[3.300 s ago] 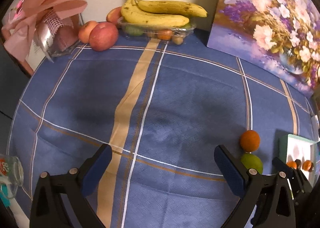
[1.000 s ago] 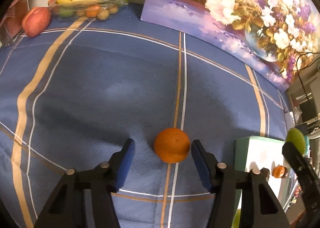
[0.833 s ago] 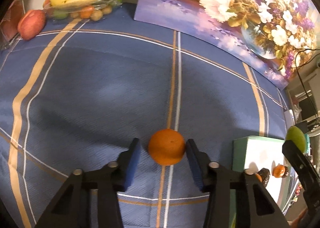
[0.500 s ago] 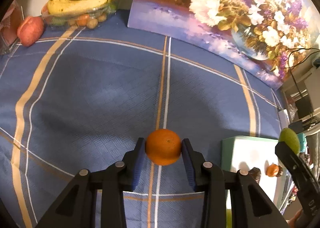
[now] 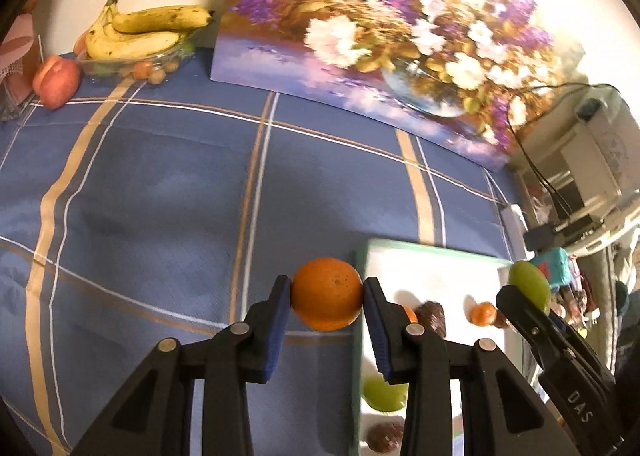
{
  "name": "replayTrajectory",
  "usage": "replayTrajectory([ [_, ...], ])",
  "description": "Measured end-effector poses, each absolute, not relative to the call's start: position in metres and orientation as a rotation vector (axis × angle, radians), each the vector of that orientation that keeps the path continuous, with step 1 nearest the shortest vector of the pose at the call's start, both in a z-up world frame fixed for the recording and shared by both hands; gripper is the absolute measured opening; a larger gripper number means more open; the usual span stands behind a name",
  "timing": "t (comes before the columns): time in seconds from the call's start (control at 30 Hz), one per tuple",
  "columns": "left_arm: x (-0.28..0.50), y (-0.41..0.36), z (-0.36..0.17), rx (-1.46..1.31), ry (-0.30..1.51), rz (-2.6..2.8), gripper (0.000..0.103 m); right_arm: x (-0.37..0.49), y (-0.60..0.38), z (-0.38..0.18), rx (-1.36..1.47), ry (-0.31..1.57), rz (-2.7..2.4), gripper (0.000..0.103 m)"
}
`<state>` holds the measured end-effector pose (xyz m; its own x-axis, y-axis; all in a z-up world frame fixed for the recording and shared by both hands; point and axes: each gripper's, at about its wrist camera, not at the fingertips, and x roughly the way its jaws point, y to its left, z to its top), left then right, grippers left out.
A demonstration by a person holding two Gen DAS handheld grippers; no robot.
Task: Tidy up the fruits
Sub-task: 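Carry the green oval fruit over the tray with the right tool while the left tool carries the orange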
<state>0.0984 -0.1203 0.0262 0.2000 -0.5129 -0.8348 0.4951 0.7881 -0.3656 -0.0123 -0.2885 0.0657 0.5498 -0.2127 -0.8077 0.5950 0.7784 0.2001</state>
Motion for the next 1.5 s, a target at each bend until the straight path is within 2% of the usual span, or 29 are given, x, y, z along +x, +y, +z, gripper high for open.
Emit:
replayTrajectory([
  [0.37, 0.033, -0.135, 0.039, 0.102, 1.147, -0.773, 0.039, -0.069, -0.289, 0.063, 0.527, 0.899, -0.543, 0.043],
  [0.67, -0.02, -0.16, 0.023, 0.249, 1.158, -0.828, 0.039, -0.112, -0.295, 0.049, 0.553, 0.933, -0.585, 0.043],
  [0.93, -0.036, -0.181, 0.0, 0.335, 1.199, -0.833, 0.039, -0.135, -0.309, 0.03, 0.583, 0.984, -0.617, 0.043],
  [1.23, -0.047, -0.202, -0.032, 0.405, 1.251, -0.829, 0.039, -0.133, -0.324, -0.017, 0.626, 1.082, -0.621, 0.043],
  [1.5, -0.044, -0.2, -0.037, 0.374, 1.257, -0.83, 0.039, -0.138, -0.331, -0.042, 0.663, 1.125, -0.638, 0.043],
])
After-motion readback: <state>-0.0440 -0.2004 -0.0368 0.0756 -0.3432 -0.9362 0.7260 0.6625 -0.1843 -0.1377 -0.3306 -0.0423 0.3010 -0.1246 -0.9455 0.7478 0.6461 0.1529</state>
